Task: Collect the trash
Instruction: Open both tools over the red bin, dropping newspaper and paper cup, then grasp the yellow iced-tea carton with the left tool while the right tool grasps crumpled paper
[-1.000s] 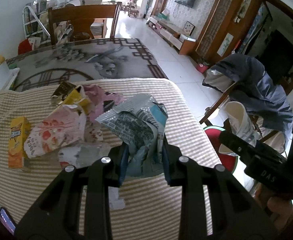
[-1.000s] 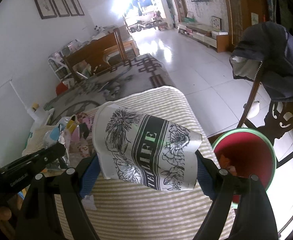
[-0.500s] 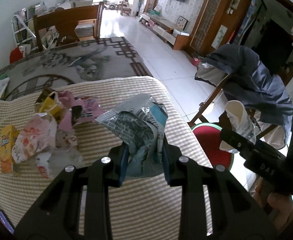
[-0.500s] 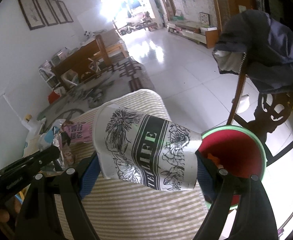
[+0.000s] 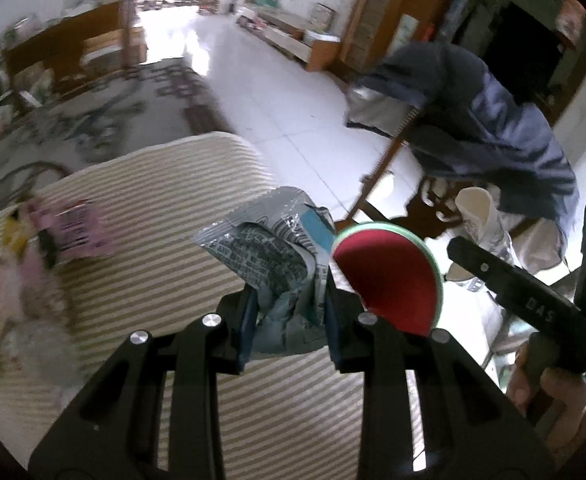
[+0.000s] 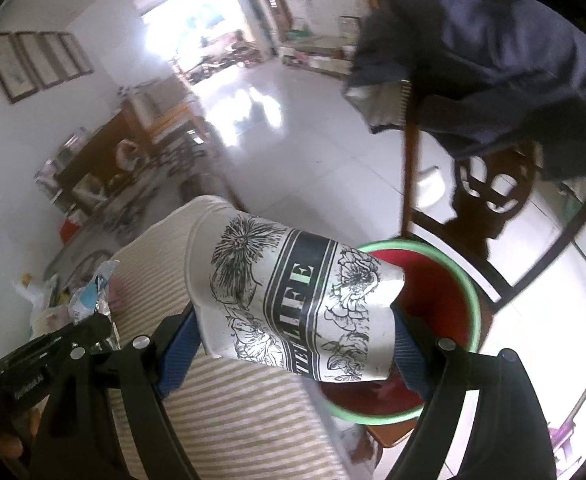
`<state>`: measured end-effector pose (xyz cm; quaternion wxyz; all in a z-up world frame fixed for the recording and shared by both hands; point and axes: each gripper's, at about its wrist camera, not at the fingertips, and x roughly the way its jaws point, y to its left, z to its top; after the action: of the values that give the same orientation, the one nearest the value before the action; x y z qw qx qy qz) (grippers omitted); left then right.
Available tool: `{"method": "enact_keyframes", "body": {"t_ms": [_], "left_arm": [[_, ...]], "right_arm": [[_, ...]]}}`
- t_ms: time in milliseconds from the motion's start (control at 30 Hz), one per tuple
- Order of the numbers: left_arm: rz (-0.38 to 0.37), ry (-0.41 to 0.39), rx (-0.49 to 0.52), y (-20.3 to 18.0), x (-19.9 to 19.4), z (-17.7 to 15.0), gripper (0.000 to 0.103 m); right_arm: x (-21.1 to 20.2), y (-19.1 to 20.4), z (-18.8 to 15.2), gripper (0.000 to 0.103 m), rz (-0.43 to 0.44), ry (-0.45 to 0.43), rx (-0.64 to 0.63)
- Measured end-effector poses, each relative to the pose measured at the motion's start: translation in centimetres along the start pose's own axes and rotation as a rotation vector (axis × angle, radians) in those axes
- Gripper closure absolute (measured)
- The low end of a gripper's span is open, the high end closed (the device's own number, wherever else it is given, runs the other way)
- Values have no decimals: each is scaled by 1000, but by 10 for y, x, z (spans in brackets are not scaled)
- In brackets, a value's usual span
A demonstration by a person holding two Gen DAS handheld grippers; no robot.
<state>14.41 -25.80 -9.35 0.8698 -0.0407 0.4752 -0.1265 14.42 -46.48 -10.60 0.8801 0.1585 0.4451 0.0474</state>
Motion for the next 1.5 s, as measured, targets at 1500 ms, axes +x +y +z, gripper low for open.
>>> {"method": "enact_keyframes", "body": {"t_ms": [1500], "left_arm": [[200,-120,-231,158,-66,-31,34]], "right_arm": [[18,46,-36,13,-19,93,34]]}}
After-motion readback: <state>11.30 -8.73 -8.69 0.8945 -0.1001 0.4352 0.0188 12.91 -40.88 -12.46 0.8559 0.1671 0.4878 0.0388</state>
